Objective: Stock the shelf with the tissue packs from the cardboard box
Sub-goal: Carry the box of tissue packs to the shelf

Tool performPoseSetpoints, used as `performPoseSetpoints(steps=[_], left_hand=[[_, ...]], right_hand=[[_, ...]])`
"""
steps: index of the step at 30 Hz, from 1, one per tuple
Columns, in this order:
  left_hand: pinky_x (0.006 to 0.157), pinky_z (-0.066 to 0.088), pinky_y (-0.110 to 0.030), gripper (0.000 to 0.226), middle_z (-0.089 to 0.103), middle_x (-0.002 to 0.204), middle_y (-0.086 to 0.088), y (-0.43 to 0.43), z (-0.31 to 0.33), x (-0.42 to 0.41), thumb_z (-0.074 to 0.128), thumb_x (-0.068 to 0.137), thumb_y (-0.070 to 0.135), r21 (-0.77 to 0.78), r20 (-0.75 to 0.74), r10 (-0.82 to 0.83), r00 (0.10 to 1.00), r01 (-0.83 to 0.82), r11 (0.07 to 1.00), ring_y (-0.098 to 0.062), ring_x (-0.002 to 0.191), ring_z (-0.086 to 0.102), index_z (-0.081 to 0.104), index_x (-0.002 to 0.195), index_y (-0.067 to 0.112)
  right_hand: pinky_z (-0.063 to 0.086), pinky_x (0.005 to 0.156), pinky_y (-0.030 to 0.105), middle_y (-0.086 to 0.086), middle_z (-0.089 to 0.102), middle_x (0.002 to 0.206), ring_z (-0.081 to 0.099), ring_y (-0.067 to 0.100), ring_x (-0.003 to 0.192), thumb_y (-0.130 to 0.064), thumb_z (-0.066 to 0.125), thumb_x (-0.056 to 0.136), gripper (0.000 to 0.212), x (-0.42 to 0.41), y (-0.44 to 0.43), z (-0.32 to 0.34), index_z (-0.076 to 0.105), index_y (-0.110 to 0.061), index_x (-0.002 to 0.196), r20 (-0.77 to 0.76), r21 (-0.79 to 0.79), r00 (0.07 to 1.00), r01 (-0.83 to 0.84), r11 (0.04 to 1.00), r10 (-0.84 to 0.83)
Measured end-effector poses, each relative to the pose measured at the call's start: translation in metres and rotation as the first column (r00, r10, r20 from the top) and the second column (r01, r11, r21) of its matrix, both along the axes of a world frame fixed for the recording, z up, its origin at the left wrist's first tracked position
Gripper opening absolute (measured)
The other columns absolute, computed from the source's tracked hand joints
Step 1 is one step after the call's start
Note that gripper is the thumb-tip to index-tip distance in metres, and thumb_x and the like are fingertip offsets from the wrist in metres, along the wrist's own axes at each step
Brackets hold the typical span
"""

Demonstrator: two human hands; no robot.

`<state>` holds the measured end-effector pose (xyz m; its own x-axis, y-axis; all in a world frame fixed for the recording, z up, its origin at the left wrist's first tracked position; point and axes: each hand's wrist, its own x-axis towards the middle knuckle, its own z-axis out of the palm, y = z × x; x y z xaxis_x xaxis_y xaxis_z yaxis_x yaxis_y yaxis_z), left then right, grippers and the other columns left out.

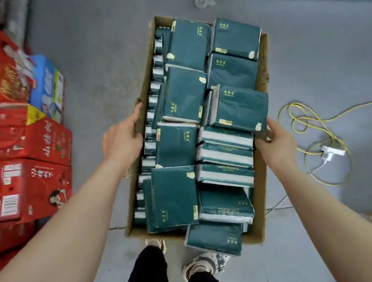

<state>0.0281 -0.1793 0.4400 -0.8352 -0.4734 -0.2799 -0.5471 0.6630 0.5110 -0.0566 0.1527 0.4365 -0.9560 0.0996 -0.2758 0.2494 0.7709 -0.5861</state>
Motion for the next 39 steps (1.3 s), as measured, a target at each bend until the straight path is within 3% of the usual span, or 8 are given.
performPoseSetpoints(steps=[8,12,15,20,27,30,34,39], left_hand=[[0.089,0.044,-0.042,0.081,0.068,0.092,-0.005,-0.016,0.095,-0.03,0.054,0.082,0.009,0.006,-0.066,-0.122,0.99,0.122,0.992,-0.034,0.098,0.06,0.028,0.145,0.053],[0.093,0.047,-0.042,0.078,0.071,0.104,-0.002,-0.015,0.121,-0.061,0.055,0.084,0.009,0.011,-0.081,-0.195,0.978,0.196,0.981,-0.033,0.102,0.061,0.031,0.143,0.053],[0.093,0.048,-0.04,0.075,0.07,0.116,-0.002,-0.005,0.137,-0.09,0.055,0.084,0.01,0.0,-0.09,-0.236,0.968,0.236,0.972,-0.033,0.109,0.06,0.034,0.142,0.052],[0.097,0.046,-0.038,0.076,0.069,0.12,-0.001,0.032,0.156,-0.152,0.058,0.082,0.008,-0.011,-0.088,-0.315,0.945,0.315,0.949,-0.031,0.112,0.06,0.037,0.142,0.049],[0.1,0.042,-0.04,0.078,0.069,0.119,-0.002,0.113,0.171,-0.251,0.056,0.082,0.006,-0.046,-0.085,-0.387,0.918,0.385,0.922,-0.033,0.112,0.059,0.035,0.144,0.048],[0.099,0.044,-0.04,0.078,0.069,0.119,-0.004,0.148,0.178,-0.297,0.056,0.082,0.007,-0.056,-0.093,-0.418,0.904,0.415,0.908,-0.034,0.111,0.059,0.035,0.145,0.047],[0.092,0.048,-0.037,0.077,0.069,0.12,-0.001,0.19,0.186,-0.355,0.057,0.084,0.006,-0.059,-0.109,-0.446,0.889,0.442,0.895,-0.032,0.106,0.062,0.034,0.145,0.047],[0.098,0.046,-0.04,0.076,0.068,0.121,-0.002,0.235,0.186,-0.443,0.057,0.084,0.007,-0.055,-0.121,-0.508,0.853,0.505,0.861,-0.031,0.109,0.061,0.034,0.145,0.046]], right_hand=[[0.056,0.091,0.041,-0.014,0.073,0.11,0.067,0.003,0.104,-0.014,0.066,0.075,0.071,-0.005,0.002,0.096,0.052,-0.053,0.133,-0.038,-0.099,0.994,0.097,0.99,-0.102],[0.057,0.09,0.043,-0.021,0.073,0.105,0.068,0.0,0.102,-0.008,0.064,0.069,0.072,-0.011,0.011,0.124,0.058,-0.06,0.12,-0.04,-0.181,0.985,0.158,0.971,-0.168],[0.056,0.092,0.042,-0.02,0.073,0.1,0.068,0.0,0.102,-0.003,0.063,0.07,0.072,-0.02,0.023,0.14,0.06,-0.053,0.122,-0.037,-0.213,0.972,0.218,0.952,-0.231],[0.057,0.087,0.043,-0.012,0.076,0.099,0.069,0.009,0.083,-0.004,0.063,0.072,0.071,-0.051,0.059,0.159,0.059,-0.049,0.126,-0.027,-0.216,0.949,0.302,0.929,-0.314],[0.053,0.088,0.036,0.003,0.076,0.1,0.069,0.024,0.096,-0.003,0.064,0.075,0.07,-0.129,0.132,0.182,0.059,-0.045,0.131,-0.037,-0.163,0.922,0.374,0.913,-0.385],[0.051,0.083,0.032,-0.002,0.076,0.092,0.068,0.025,0.099,-0.001,0.062,0.078,0.07,-0.166,0.166,0.194,0.057,-0.044,0.133,-0.025,-0.168,0.918,0.386,0.907,-0.396],[0.053,0.09,0.04,0.004,0.075,0.104,0.067,0.029,0.102,-0.001,0.062,0.078,0.069,-0.216,0.204,0.207,0.058,-0.046,0.132,-0.032,-0.168,0.903,0.417,0.893,-0.428],[0.058,0.086,0.044,-0.02,0.073,0.076,0.068,0.019,0.08,-0.002,0.062,0.073,0.073,-0.284,0.248,0.208,0.059,-0.049,0.129,-0.021,-0.181,0.871,0.479,0.859,-0.491]])
